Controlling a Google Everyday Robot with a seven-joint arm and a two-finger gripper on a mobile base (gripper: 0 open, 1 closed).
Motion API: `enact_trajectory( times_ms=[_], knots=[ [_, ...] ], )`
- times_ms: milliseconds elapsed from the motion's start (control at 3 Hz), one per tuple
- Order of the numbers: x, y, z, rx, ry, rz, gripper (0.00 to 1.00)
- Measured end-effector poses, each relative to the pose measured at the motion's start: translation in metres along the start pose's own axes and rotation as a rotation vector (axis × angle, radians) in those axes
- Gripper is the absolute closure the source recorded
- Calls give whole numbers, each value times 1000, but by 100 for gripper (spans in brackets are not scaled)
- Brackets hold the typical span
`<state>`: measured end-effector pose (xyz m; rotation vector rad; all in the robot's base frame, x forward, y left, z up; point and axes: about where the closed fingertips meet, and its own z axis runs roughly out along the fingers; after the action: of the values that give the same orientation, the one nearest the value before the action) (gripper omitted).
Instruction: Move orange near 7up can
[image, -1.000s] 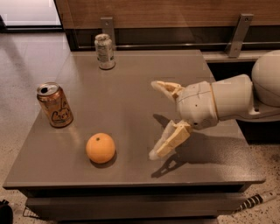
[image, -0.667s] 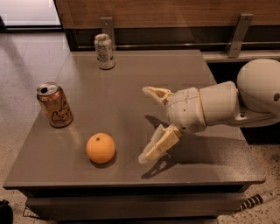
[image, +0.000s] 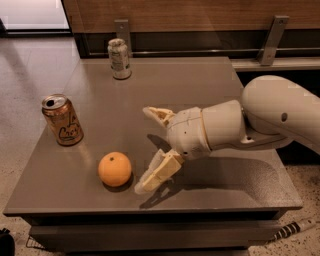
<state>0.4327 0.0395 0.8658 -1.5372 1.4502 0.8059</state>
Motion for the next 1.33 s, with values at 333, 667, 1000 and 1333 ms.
enact_trajectory(
  times_ms=[333,667,1000,1333],
  knots=[
    [7,10,21,-20,-31,10,0],
    [19,28,38,-17,-91,8,0],
    [15,41,50,-6,-137,-29,0],
    [-5,47,57,-22,-130,-74,0]
  ],
)
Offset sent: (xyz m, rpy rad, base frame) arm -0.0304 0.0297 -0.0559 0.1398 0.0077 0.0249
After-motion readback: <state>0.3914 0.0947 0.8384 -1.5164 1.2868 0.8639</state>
